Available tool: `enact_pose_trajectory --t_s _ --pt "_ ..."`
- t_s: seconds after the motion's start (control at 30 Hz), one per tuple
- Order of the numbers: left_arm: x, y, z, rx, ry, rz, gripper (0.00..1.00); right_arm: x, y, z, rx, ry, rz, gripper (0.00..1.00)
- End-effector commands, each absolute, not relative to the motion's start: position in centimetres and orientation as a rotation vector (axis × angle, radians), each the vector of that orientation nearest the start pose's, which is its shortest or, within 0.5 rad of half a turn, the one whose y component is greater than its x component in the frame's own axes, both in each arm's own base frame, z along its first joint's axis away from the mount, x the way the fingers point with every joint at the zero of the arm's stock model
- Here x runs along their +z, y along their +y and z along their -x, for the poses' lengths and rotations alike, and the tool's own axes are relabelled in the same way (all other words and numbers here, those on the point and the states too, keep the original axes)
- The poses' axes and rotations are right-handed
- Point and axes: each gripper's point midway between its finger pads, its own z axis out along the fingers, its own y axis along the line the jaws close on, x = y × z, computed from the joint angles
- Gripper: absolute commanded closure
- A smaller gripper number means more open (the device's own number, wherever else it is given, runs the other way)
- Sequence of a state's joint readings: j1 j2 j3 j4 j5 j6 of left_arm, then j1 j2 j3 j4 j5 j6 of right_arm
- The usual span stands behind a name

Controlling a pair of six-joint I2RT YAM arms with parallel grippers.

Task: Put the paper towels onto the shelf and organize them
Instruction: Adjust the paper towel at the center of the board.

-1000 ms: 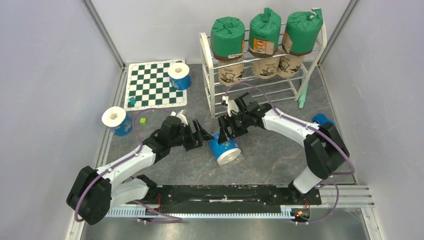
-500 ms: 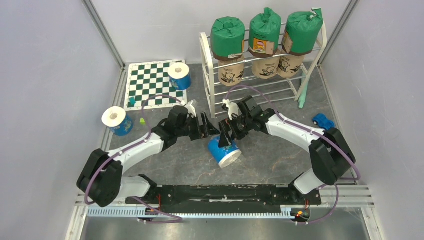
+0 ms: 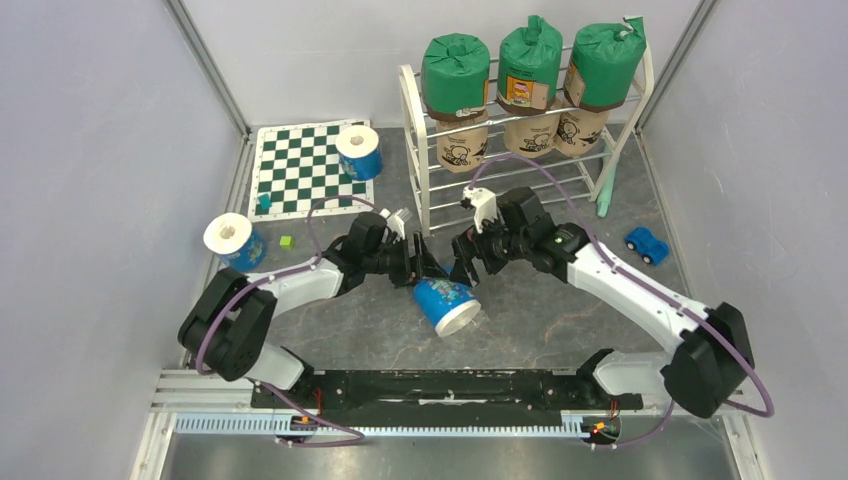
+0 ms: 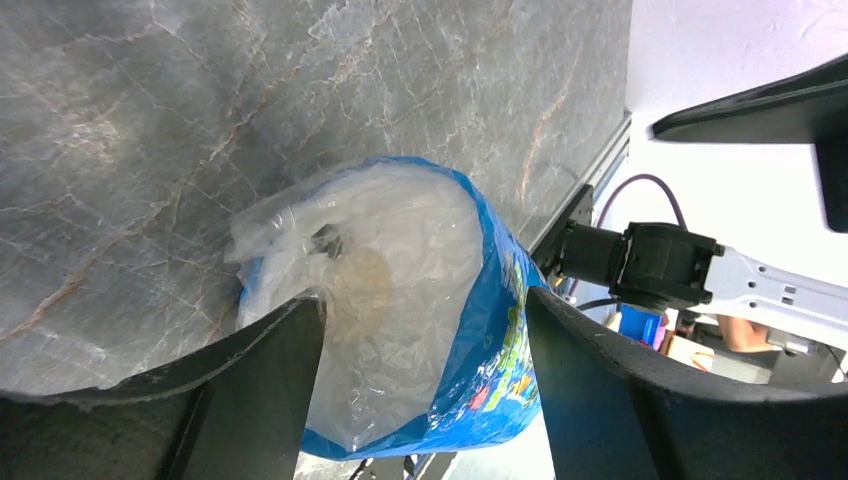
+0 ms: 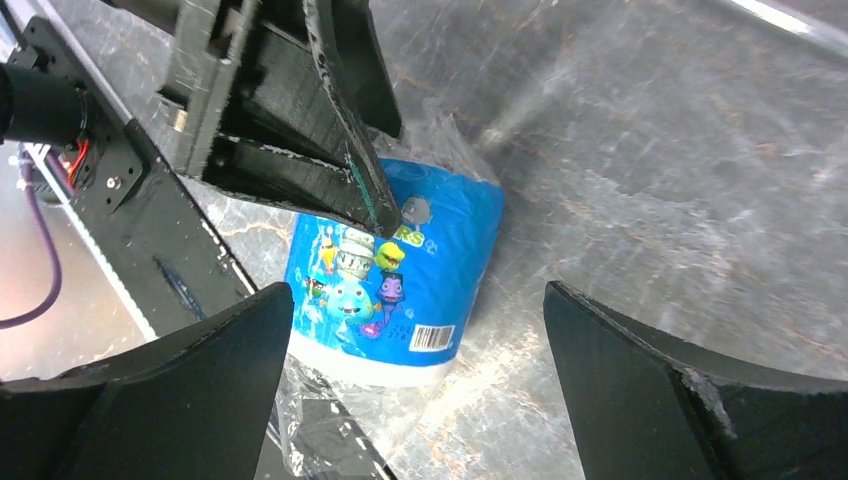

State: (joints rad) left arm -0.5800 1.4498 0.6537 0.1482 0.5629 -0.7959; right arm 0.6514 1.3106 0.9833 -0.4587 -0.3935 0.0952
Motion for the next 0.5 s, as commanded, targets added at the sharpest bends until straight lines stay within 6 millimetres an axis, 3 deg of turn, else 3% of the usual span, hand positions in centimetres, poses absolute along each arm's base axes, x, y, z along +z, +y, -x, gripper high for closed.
enact_pose_trajectory --t_s 0.0,0.33,0.47 --pt "11.5 -30.5 -22.2 -1.484 2.422 -0.129 0.22 16.9 24.4 -23.6 0.688 2.200 0.814 0.02" --pt "12.4 -29.4 -19.0 -1.598 2.404 -0.110 0.33 15.7 23.3 -23.8 0.619 2.223 0.768 0.02" --pt "13.4 -29.9 -18.7 -1.690 2.350 -0.077 0.45 15.7 23.2 -24.0 0.610 2.221 0.759 0.02"
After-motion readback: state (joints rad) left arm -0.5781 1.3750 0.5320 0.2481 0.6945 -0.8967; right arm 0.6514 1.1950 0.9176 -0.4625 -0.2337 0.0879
